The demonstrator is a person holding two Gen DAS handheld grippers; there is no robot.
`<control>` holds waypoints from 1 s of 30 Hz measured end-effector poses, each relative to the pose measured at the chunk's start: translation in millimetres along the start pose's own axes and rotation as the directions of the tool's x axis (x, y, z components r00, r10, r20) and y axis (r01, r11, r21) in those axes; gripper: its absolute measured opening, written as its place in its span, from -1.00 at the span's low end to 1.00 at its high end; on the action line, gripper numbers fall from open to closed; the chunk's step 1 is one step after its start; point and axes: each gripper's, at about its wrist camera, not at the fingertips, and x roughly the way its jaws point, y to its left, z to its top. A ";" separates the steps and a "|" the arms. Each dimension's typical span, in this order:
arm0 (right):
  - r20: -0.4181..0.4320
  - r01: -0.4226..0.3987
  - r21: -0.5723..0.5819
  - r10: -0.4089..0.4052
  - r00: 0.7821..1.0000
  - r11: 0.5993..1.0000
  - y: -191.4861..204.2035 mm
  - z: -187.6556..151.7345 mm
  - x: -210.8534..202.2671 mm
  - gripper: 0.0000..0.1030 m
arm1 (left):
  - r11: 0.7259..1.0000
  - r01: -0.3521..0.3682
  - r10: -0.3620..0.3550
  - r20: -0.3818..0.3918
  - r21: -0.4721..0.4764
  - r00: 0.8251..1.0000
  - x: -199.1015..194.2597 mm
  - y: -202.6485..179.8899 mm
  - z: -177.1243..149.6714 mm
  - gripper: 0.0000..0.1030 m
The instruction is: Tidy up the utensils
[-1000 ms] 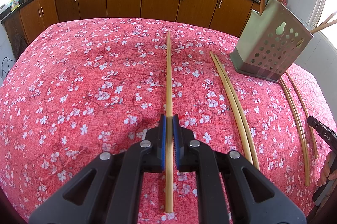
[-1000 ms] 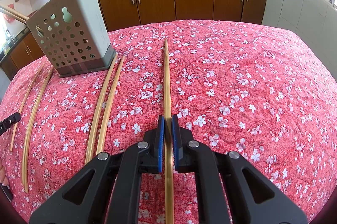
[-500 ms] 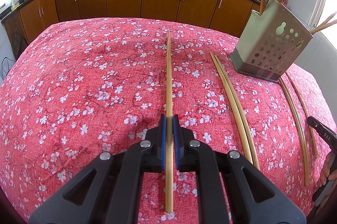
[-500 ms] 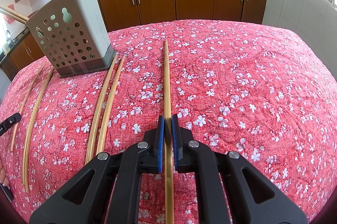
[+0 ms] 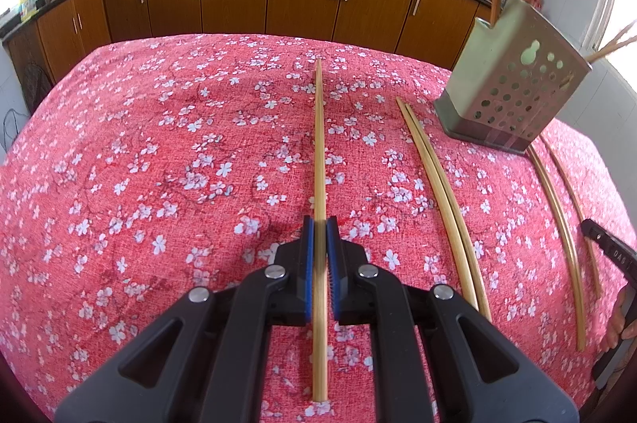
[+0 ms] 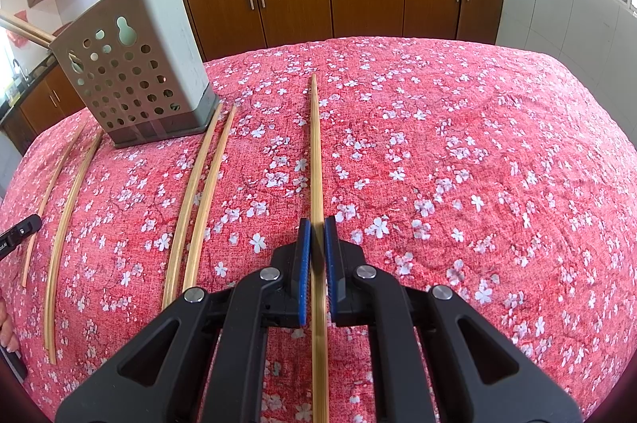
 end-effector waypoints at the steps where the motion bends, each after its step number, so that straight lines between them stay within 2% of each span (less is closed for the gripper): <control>1: 0.000 0.000 0.000 0.000 1.000 1.000 0.2 -1.5 -1.3 -0.84 | 1.000 -0.012 0.012 -0.002 0.022 1.000 -1.4 -3.4 -1.5 -0.80; 8: -0.004 -0.025 0.001 0.025 1.000 1.000 0.8 -19.4 -17.1 -0.84 | 0.995 -0.047 0.047 -0.005 0.084 0.999 -11.9 -10.6 -11.9 -0.79; 15: 0.002 -0.027 0.001 0.027 1.000 1.000 6.6 -19.0 -24.4 -0.84 | 0.991 -0.062 0.063 -0.012 0.115 0.998 -16.3 -18.0 -7.2 -0.84; 21: 0.169 -0.030 0.000 0.030 0.985 1.000 13.1 6.9 -75.5 -0.85 | 0.996 -0.033 0.025 0.098 0.082 0.995 -64.5 -10.9 14.3 -0.84; 26: 0.288 -0.022 -0.007 0.023 0.957 1.000 19.8 29.4 -110.5 -0.85 | 0.998 -0.016 0.001 0.212 0.067 0.977 -105.5 -10.2 39.0 -0.84; 30: 0.336 -0.027 -0.002 0.026 0.941 1.000 10.0 44.7 -122.3 -0.85 | 0.998 -0.009 -0.009 0.272 0.063 0.962 -127.5 -12.0 54.4 -0.85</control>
